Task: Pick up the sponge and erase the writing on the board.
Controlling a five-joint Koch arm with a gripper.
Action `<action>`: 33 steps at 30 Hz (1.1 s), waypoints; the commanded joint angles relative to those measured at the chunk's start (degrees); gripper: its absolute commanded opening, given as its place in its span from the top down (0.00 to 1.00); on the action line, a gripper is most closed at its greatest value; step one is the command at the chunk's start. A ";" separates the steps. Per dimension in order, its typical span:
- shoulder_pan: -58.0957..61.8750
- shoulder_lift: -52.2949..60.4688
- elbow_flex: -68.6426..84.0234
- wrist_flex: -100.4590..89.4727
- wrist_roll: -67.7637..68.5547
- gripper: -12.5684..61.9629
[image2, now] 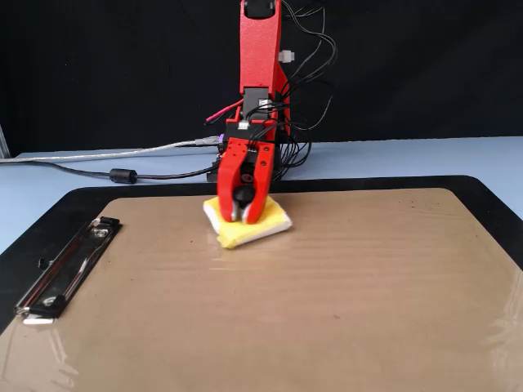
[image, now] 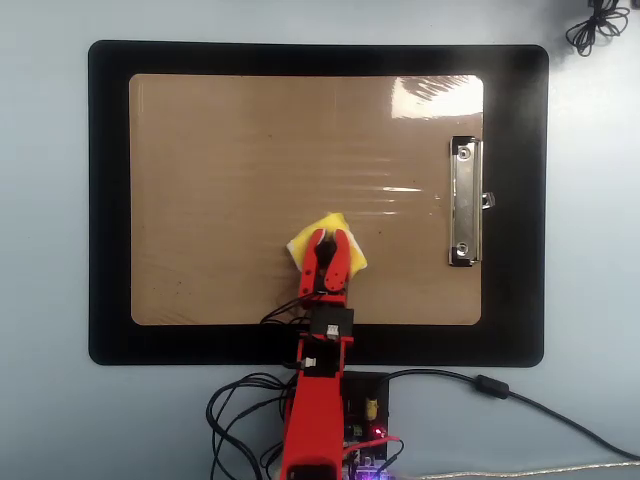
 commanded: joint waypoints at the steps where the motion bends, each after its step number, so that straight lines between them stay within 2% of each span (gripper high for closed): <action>1: -8.88 3.34 -0.79 0.79 -7.38 0.94; 5: -28.92 3.16 -2.11 5.19 -17.23 0.94; 8: -38.58 1.67 -4.75 6.42 -23.64 0.94; 16: -46.23 -5.01 -10.28 6.77 -25.22 0.94; 24: -49.22 -23.12 -25.66 6.24 -25.31 0.94; 33: -50.98 -22.50 -23.12 5.54 -25.14 0.94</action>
